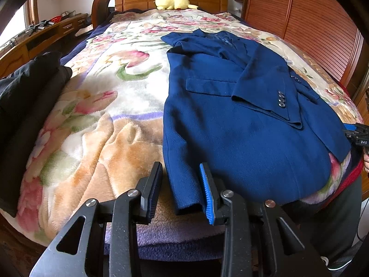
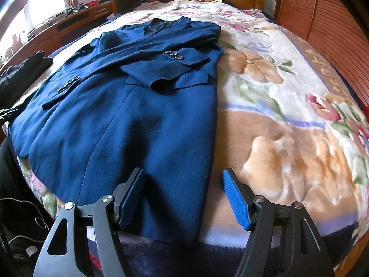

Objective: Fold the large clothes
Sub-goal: 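Move the left tool to the jacket hem, then grasp the jacket hem with the left tool while the right tool grasps the hem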

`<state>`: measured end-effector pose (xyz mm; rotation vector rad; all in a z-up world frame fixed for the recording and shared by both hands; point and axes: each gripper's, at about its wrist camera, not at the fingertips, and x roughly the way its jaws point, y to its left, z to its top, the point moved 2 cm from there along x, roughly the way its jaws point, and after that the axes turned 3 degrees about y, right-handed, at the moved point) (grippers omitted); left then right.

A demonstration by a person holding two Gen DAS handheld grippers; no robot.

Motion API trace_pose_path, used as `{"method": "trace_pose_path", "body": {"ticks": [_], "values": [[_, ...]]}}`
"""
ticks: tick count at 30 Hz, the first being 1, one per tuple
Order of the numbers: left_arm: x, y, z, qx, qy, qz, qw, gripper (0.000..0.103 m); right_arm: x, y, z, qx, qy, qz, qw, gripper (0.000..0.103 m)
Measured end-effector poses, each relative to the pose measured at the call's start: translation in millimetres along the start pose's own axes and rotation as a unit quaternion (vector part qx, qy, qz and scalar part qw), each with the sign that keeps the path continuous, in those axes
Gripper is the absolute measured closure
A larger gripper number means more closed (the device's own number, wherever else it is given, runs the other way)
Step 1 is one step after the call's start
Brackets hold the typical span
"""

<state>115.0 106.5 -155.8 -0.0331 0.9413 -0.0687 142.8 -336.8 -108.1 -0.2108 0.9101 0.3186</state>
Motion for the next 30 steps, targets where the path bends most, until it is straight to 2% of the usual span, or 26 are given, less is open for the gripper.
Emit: {"method": "trace_pose_path", "body": {"ticks": [6, 12, 15, 16, 17, 20, 23, 27, 30], "values": [[-1, 0, 0, 0.001, 0.002, -0.002, 1.0, 0.069, 3, 1, -2, 0.005, -0.002, 0.004, 1.0, 0.033], [-6, 0, -5, -0.005, -0.003, -0.009, 0.9999, 0.069, -4, 5, -7, -0.003, 0.007, 0.022, 1.0, 0.046], [-7, 0, -7, -0.01, -0.012, -0.009, 0.9998, 0.07, -5, 4, -10, 0.0, 0.005, 0.038, 0.999, 0.057], [-7, -1, -7, -0.009, -0.014, -0.009, 0.9998, 0.072, -5, 4, -10, 0.001, 0.003, 0.043, 0.999, 0.067], [-7, -1, -7, -0.009, -0.016, -0.013, 0.9998, 0.083, -5, 4, -10, 0.0, 0.001, 0.048, 0.999, 0.078], [-12, -4, 2, -0.008, -0.027, -0.028, 0.9992, 0.094, -8, 5, -7, 0.001, -0.005, 0.047, 0.999, 0.089], [-31, -9, 22, 0.008, -0.058, -0.027, 0.998, 0.097, -17, 8, -2, -0.012, -0.011, 0.036, 0.999, 0.094], [-73, -21, 51, 0.024, -0.11, -0.027, 0.9933, 0.098, -48, 9, 10, -0.027, -0.048, 0.012, 0.998, 0.095], [-102, -33, 65, 0.042, -0.14, -0.026, 0.989, 0.098, -77, 11, 18, -0.021, -0.082, 0.012, 0.996, 0.096]]}}
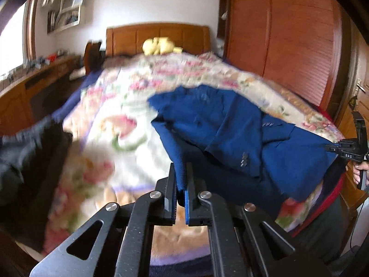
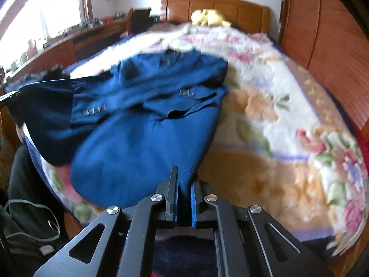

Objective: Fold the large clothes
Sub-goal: 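Grasp the jacket hem with the left tool while the right tool grasps the hem, then lift the hem with both tools and fold it up toward the collar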

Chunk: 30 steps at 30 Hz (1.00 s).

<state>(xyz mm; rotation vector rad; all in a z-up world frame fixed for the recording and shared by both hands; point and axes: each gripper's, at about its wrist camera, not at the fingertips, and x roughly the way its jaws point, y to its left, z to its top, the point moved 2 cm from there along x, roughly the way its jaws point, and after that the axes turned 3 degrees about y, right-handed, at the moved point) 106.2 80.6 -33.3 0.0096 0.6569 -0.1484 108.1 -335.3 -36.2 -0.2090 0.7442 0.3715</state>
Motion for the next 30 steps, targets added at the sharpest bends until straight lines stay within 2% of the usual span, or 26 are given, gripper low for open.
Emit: {"method": "trace_pose_path", "body": {"ticks": [11, 20, 28, 30], "values": [[-70, -27, 59, 0.036, -0.079, -0.008, 0.9962, 0.098, -102, 15, 19, 0.009, -0.113, 0.005, 0.994, 0.096], [-131, -42, 92, 0.047, -0.153, -0.026, 0.9868, 0.098, -212, 12, -7, 0.003, -0.195, -0.013, 0.981, 0.096], [-163, -45, 107, 0.051, -0.194, -0.028, 0.9792, 0.098, -276, 21, -30, -0.01, -0.235, -0.032, 0.971, 0.096], [-161, -43, 107, 0.051, -0.199, -0.025, 0.9784, 0.098, -282, 22, -35, -0.014, -0.232, -0.043, 0.972, 0.096]]}}
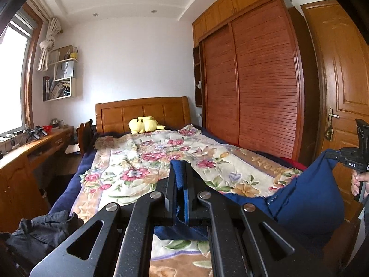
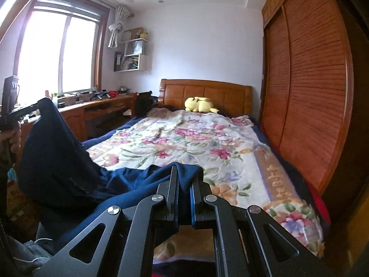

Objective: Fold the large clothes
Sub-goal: 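Lift the hem with both tools and fold it up toward the collar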

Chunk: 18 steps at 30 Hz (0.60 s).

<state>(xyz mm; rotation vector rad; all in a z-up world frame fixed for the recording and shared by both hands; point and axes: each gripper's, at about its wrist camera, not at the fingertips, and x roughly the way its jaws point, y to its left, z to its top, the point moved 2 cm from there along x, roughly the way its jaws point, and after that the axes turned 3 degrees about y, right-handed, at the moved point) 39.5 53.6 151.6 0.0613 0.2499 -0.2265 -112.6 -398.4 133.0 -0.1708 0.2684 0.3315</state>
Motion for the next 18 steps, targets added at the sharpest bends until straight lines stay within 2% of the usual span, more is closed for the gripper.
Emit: {"method": "trace_pose_path", "body": {"ticks": [2, 8, 11, 18], "values": [[9, 2, -7, 0.003, 0.004, 0.004, 1.0, 0.098, 3, 7, -8, -0.018, 0.011, -0.011, 1.0, 0.096], [81, 15, -48, -0.023, 0.08, 0.01, 0.9965, 0.098, 81, 11, -34, -0.022, 0.075, 0.003, 0.997, 0.096], [112, 20, -68, -0.02, 0.106, 0.023, 0.994, 0.098, 118, 12, -47, -0.016, 0.098, 0.013, 0.995, 0.096], [166, 26, -105, -0.013, 0.136, 0.046, 0.9896, 0.098, 208, 14, -70, -0.014, 0.129, 0.027, 0.991, 0.096]]}}
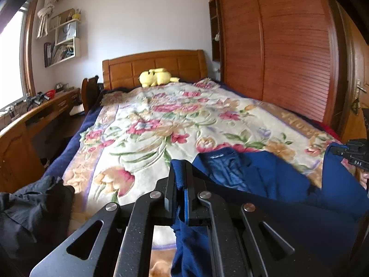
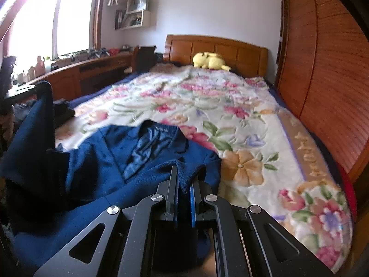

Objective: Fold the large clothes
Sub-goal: 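Lift the hem with both tools and fold it up toward the collar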

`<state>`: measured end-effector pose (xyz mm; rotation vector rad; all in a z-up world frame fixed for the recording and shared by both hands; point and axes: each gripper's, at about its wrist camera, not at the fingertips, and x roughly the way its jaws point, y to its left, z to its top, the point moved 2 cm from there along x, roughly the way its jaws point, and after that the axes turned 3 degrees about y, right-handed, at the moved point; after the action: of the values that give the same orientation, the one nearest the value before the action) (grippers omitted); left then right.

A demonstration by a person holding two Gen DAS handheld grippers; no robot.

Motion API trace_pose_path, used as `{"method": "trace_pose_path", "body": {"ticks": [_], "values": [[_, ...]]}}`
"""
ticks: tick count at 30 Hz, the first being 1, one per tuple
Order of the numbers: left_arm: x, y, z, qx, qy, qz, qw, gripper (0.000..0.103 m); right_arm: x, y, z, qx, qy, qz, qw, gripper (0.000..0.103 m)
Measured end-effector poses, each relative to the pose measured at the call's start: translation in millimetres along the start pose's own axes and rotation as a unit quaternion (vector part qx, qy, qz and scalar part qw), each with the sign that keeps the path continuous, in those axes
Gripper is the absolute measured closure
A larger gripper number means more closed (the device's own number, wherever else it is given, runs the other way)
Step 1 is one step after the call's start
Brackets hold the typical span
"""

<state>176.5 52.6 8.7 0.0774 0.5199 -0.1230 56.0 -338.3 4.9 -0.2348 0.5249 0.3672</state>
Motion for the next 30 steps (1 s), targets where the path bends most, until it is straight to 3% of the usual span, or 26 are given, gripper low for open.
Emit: {"method": "trace_pose_path", "body": {"ticks": [10, 17, 21, 24, 30], "values": [[81, 18, 4, -0.005, 0.037, 0.021, 0.9991, 0.098, 114, -34, 41, 0.025, 0.035, -0.001, 0.999, 0.096], [116, 36, 41, -0.005, 0.027, 0.047, 0.9985, 0.098, 162, -74, 108, 0.023, -0.003, -0.059, 0.998, 0.096], [125, 41, 59, -0.025, 0.019, 0.03, 0.999, 0.098, 178, -94, 145, 0.091, -0.028, -0.051, 0.994, 0.096], [132, 40, 64, -0.026, 0.023, 0.037, 0.9987, 0.098, 191, -85, 157, 0.083, -0.027, -0.068, 0.994, 0.096], [150, 32, 46, -0.023, 0.074, 0.018, 0.9968, 0.095, 228, -47, 140, 0.025, 0.039, -0.064, 0.997, 0.094]]}}
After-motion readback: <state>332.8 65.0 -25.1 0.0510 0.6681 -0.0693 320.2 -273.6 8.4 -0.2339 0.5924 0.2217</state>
